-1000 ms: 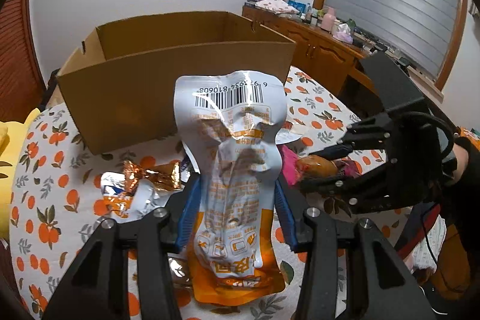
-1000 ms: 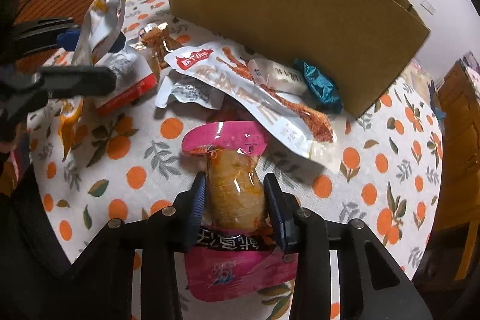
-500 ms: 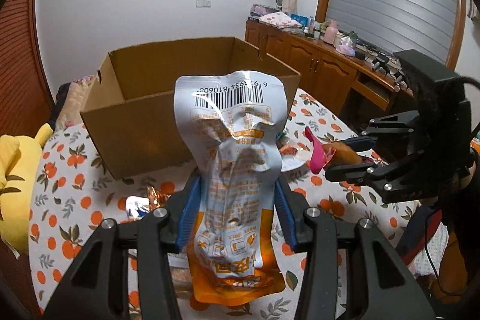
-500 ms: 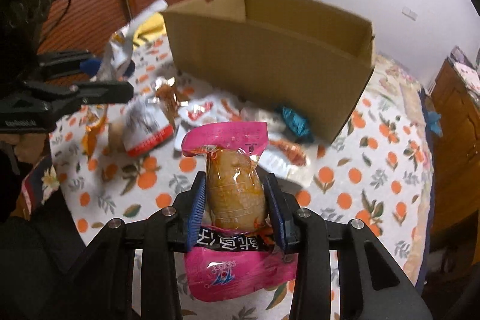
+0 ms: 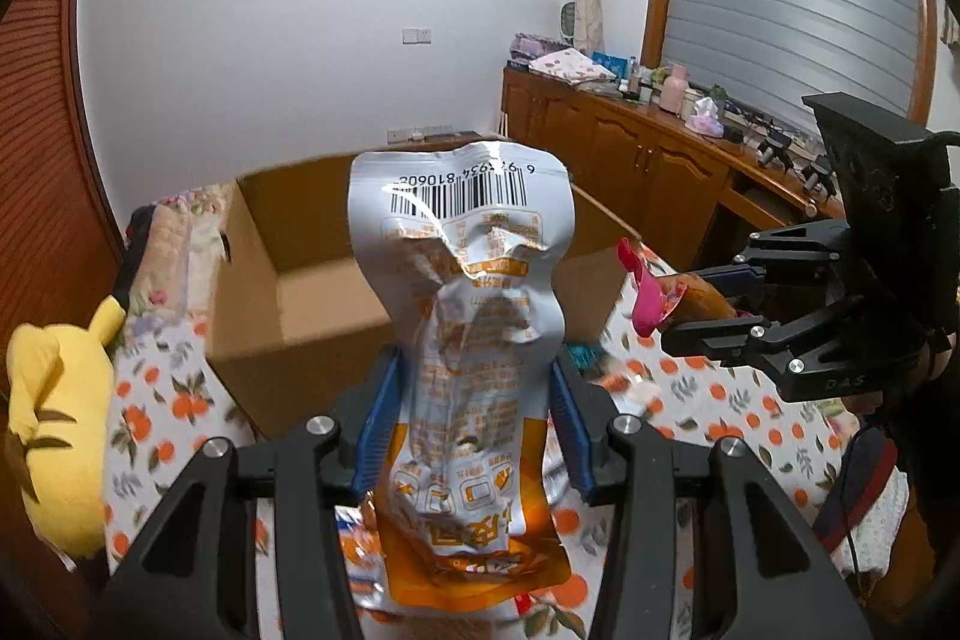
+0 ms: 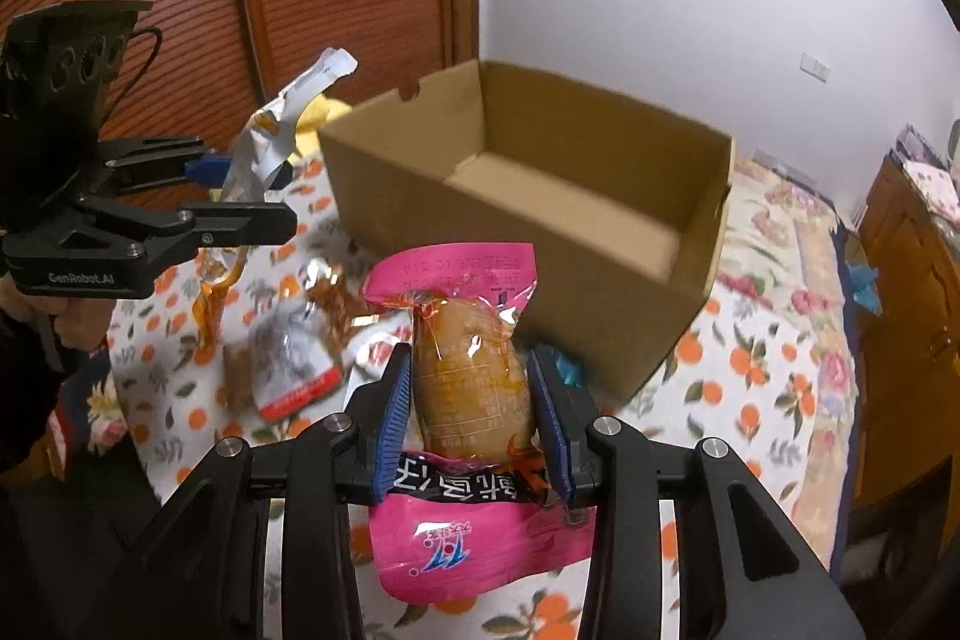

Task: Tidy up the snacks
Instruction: 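Carry both packets over the cardboard box and open both tools to drop them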

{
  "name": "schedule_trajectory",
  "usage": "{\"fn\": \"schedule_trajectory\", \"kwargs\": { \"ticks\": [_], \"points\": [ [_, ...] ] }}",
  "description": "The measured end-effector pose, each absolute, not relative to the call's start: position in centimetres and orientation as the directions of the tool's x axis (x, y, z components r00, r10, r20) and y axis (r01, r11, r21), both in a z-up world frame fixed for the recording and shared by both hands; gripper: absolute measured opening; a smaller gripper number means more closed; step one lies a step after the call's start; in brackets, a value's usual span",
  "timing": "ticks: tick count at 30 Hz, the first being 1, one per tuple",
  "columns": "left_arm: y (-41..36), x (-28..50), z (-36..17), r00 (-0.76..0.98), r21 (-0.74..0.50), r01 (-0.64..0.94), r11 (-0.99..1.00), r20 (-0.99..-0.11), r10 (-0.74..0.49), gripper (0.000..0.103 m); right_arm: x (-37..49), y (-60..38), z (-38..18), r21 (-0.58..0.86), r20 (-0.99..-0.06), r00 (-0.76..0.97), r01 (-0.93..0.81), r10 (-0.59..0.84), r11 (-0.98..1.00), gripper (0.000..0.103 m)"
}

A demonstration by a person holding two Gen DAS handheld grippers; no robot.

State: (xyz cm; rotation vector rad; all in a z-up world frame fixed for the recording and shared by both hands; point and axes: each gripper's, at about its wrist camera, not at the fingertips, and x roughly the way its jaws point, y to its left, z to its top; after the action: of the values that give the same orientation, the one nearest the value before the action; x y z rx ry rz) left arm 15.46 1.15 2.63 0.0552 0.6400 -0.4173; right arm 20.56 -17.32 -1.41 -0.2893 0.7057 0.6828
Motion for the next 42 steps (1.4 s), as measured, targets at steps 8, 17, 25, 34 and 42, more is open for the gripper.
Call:
{"fn": "schedule_trajectory", "kwargs": {
  "ticks": [8,17,25,34,42],
  "points": [
    [2.0,18.5,5.3,0.744,-0.048,0.392,0.919,-0.571,-0.347,0.046,24.3,-16.4,1.8,-0.027,-0.644,0.576,-0.675,0.504,0.738,0.038],
    [3.4,22.8,6.3,0.763,-0.016,0.352,0.936,-0.574,-0.297,0.047,28.3,-15.1,3.1,-0.02,-0.63,0.574,-0.686,0.524,0.727,0.038],
    [3.9,26.3,6.5,0.766,0.0,0.335,0.942,-0.583,-0.273,0.047,32.5,-14.3,3.2,-0.008,-0.633,0.573,-0.677,0.521,0.736,0.038],
    [4.0,30.3,4.2,0.74,-0.01,0.314,0.949,-0.624,-0.251,0.047,36.6,-13.3,0.8,0.004,-0.665,0.565,-0.652,0.489,0.759,0.039],
    [3.8,31.8,1.7,0.701,-0.021,0.309,0.951,-0.67,-0.243,0.05,37.6,-12.6,-1.6,0.0,-0.702,0.544,-0.645,0.459,0.764,0.039]
  ]
}}
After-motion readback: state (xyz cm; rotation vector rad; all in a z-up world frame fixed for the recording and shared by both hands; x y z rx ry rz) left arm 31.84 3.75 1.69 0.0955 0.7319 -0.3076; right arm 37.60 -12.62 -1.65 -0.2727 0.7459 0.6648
